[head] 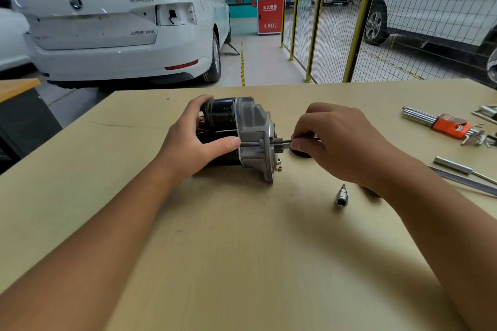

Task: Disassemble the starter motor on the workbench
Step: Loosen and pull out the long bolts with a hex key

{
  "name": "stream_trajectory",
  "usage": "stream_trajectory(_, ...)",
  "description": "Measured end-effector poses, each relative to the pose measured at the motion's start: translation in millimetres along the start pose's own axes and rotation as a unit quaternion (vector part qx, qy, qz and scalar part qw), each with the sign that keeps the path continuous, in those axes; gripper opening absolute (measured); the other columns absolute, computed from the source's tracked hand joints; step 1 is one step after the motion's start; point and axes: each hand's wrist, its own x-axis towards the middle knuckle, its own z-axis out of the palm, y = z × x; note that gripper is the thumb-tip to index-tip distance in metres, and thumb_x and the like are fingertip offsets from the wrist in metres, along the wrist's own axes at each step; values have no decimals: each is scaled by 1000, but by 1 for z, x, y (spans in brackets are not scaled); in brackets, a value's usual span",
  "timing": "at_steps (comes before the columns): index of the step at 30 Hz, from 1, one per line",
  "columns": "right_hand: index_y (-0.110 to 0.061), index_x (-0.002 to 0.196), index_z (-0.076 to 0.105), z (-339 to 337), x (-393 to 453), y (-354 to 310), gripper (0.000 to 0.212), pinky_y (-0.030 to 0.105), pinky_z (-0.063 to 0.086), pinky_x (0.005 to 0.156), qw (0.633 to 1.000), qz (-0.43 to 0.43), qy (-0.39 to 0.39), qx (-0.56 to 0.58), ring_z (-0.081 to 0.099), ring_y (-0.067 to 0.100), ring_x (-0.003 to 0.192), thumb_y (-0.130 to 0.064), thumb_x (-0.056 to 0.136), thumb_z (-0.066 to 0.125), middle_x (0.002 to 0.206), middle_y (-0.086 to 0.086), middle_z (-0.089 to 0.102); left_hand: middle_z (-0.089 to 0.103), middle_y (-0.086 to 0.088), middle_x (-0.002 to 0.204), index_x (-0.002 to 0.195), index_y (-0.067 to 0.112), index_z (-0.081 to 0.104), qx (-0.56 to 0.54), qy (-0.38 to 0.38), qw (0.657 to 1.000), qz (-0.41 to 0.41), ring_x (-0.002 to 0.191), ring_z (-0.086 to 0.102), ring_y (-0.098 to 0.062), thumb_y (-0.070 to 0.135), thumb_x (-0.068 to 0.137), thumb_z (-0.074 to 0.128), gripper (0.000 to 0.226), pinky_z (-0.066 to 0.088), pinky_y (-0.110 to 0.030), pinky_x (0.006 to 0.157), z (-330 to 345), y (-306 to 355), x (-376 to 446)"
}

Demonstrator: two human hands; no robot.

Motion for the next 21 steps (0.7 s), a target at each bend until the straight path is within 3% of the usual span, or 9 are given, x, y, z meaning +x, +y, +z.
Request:
stream_trajectory(4, -32, 94, 71, 1, -1, -1, 11, 38, 37, 78, 999, 1, 21, -33, 56, 17, 90, -41, 95, 63, 95, -15, 59, 62, 20, 129, 148, 44, 40, 0, 0, 1000, 2, 119, 59, -1, 70, 60, 79, 99, 50, -31, 101, 0, -1, 0)
stream_trajectory(9, -26, 95, 70, -1, 0, 0, 7, 35, 50, 67, 1000, 0, 6, 26, 59, 12, 74, -31, 96, 65, 81, -11, 65, 62, 19, 130, 147, 45, 40, 2, 1, 1000, -1, 120, 59, -2, 70, 61, 80, 98, 51, -34, 103, 0, -1, 0)
stream_trajectory(11, -24, 98, 73, -1, 0, 3, 9, 29, 44, 64, 999, 4, -8, 45, 55, 4, 70, -29, 97, 65, 77, -11, 63, 62, 19, 130, 147, 45, 40, 4, 3, 1000, -4, 120, 60, -2, 72, 61, 79, 98, 52, -37, 104, 1, 0, -1)
stream_trajectory(14, -17, 101, 77, 0, 3, 8, 18, 25, 36, 66, 999, 14, -29, 36, 50, 8, 75, -24, 100, 60, 86, -4, 61, 63, 17, 130, 146, 47, 39, 15, 15, 1000, -14, 120, 61, -10, 80, 59, 77, 100, 51, -47, 106, 2, 3, -3)
stream_trajectory(17, -16, 101, 76, 0, 3, 9, 20, 31, 43, 70, 998, 21, -44, 26, 54, 15, 80, -25, 101, 58, 91, -2, 60, 61, 16, 133, 146, 47, 38, 39, 27, 999, -25, 125, 59, -18, 85, 55, 73, 105, 46, -55, 110, 5, 8, -4)
stream_trajectory(21, -26, 98, 77, -2, 1, 5, 18, 41, 51, 77, 999, 22, 0, -26, 59, 19, 86, -31, 99, 59, 95, -9, 66, 59, 13, 136, 149, 43, 37, 63, 39, 997, -38, 127, 57, -21, 87, 51, 69, 111, 43, -56, 111, 7, 14, -6)
